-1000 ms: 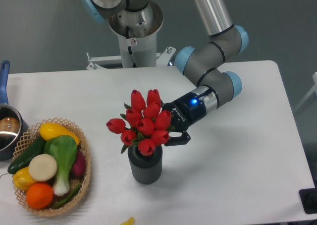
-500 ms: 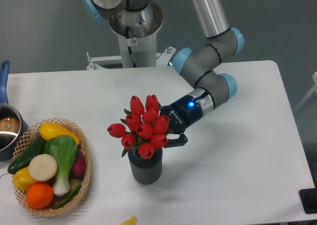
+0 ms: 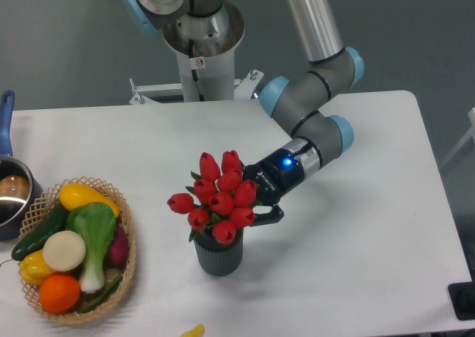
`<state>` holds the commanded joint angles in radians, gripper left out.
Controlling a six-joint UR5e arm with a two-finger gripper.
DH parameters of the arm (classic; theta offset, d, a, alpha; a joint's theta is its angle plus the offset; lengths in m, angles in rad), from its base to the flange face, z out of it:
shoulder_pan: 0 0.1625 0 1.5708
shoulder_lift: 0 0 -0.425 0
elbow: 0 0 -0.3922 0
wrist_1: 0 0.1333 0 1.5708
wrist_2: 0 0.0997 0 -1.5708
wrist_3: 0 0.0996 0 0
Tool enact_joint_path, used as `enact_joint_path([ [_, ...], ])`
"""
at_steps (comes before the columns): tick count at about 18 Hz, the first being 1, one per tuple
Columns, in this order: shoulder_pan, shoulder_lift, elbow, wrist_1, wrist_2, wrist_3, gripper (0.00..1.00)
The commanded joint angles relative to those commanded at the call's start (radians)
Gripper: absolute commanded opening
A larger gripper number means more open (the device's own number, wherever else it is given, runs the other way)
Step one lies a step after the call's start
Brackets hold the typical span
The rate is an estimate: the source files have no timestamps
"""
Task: Insert the flowers into the vase
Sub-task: 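Push the tulips further down into the vase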
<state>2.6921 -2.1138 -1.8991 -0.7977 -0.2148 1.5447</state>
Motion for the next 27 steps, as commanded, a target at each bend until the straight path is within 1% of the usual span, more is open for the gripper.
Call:
enact_joint_path([
  [10,0.009,-0.014,0.0,0.0,0.0,0.025,0.39],
  [13,0.009,-0.018,0.0,0.002,0.0,0.029,0.41],
  [14,0.009,-0.018,0.0,0.002,0.0,0.035,0.43],
  [15,0.009,-0.02,-0.002,0.0,0.0,0.044,0.47],
  [16,0.009,-0.02,-0.002,0.002,0.0,0.048,0.48],
  [21,0.009,-0.018,-0.003,0.002,0.0,0.049,0.6],
  [23,0.009,-0.018,-0.003,0.002,0.0,0.051,0.6],
  [27,0.009,-0.017,-0.003,0.003,0.0,0.051,0.7],
])
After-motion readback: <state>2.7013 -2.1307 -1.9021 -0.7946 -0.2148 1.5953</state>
